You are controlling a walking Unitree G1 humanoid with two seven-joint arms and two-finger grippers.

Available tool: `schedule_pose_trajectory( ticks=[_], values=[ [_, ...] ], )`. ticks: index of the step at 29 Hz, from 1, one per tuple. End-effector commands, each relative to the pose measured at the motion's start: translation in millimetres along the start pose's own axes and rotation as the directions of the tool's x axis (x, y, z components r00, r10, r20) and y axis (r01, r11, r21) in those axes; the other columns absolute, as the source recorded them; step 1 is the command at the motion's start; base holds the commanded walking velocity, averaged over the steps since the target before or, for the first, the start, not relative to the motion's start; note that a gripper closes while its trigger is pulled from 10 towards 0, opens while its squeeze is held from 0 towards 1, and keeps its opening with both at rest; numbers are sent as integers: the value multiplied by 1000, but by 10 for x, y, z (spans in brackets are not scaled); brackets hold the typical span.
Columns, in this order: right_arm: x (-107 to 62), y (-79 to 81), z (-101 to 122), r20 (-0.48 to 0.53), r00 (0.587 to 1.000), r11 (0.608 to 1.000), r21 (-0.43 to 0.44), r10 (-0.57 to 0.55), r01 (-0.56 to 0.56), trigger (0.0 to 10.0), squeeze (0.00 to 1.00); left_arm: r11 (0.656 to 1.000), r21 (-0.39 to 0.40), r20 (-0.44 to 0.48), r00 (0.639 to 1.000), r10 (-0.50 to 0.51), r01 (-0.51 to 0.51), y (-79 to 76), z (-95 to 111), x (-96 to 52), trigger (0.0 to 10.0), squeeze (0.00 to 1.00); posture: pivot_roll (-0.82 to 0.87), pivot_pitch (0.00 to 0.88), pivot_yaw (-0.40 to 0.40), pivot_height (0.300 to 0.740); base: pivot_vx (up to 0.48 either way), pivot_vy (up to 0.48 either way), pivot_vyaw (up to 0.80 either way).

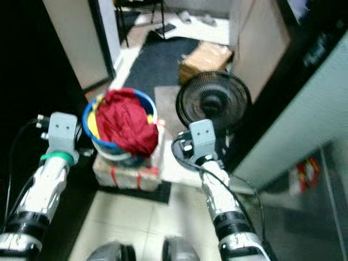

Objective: Clothes washing

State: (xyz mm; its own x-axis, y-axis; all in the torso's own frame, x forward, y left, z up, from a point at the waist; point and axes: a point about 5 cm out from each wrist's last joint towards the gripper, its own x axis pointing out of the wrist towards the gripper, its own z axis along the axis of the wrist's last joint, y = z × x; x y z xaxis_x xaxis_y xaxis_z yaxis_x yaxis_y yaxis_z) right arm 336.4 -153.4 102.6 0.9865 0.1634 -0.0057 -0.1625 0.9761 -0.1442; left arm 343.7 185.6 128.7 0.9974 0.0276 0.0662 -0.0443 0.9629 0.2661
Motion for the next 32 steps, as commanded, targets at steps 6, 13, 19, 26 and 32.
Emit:
schedule_pose_trajectory(
  ticks=[6, 13, 19, 26, 32],
  values=[
    [-6, 64, -47, -15, 1000, 1000, -27, 4, -5, 10000, 0, 1000, 13, -39, 999, 9, -8, 40, -117, -66, 10000, 0, -51, 81, 40, 740, -463, 0, 400],
    [-7, 48, -53, -17, 1000, 1000, -12, -3, 3, 10000, 0, 1000, 13, -41, 999, 12, -12, 41, -119, -66, 10000, 0, -52, 82, 39, 740, -187, 0, 579],
    [-10, 48, -54, -14, 1000, 1000, 18, -1, 1, 10000, 0, 1000, 17, -36, 999, 16, -15, 47, -117, -60, 10000, 0, -53, 85, 39, 740, 0, 0, 0],
    [-13, 48, -59, -16, 1000, 1000, 17, 0, 1, 10000, 0, 1000, 18, -25, 1000, 14, -13, 47, -105, -61, 10000, 0, -53, 83, 38, 740, 229, 149, 0],
    [-11, 46, -66, -18, 1000, 1000, 11, -1, 1, 10000, 0, 1000, 23, -21, 1000, 11, -10, 42, -101, -61, 10000, 0, -55, 77, 37, 740, 416, 40, 0]
  ],
)
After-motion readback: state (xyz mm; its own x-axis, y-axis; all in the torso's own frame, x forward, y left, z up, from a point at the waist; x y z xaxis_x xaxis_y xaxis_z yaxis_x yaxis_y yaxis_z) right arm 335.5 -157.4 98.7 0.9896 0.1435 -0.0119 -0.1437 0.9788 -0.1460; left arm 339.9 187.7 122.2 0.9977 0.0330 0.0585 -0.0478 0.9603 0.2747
